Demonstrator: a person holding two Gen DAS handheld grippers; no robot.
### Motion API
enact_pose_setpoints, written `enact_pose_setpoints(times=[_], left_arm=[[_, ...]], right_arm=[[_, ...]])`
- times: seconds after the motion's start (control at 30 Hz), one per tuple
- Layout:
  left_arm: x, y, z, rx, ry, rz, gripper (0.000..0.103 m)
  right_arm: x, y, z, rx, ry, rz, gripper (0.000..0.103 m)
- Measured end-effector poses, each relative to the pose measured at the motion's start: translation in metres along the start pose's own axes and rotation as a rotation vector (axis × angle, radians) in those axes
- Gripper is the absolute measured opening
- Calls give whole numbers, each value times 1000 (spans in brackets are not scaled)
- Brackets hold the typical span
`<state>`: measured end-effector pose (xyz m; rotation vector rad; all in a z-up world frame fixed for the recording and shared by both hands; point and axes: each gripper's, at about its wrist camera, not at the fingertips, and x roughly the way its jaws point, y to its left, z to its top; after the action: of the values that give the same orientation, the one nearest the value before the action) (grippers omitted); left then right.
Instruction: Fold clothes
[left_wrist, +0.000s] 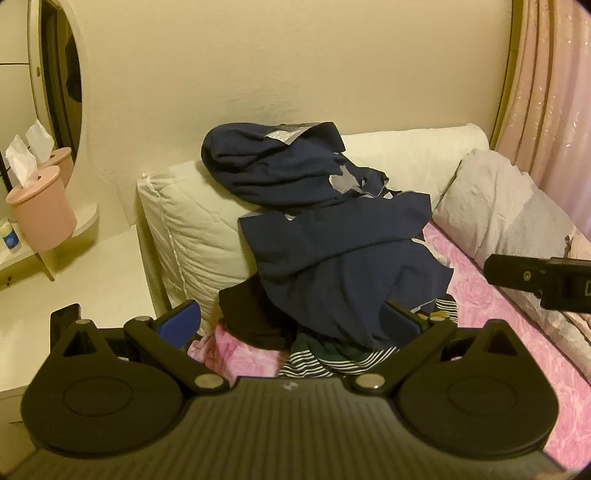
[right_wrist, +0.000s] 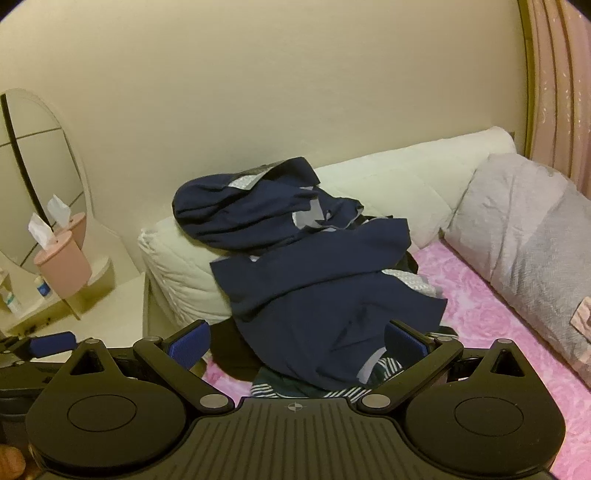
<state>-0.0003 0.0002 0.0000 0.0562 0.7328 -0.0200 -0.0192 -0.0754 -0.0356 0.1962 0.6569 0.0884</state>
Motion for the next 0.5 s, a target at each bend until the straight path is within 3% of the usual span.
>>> enact_pose_setpoints(times=[0.27,0.5], left_arm=[[-6,10,-11,-14,-30,-22,97],[-2,6,-11,-11,24,6,98]], right_arm=[[-3,-9,-5,9,-1,-14,103],[5,4,-4,-19,36,-53,103]])
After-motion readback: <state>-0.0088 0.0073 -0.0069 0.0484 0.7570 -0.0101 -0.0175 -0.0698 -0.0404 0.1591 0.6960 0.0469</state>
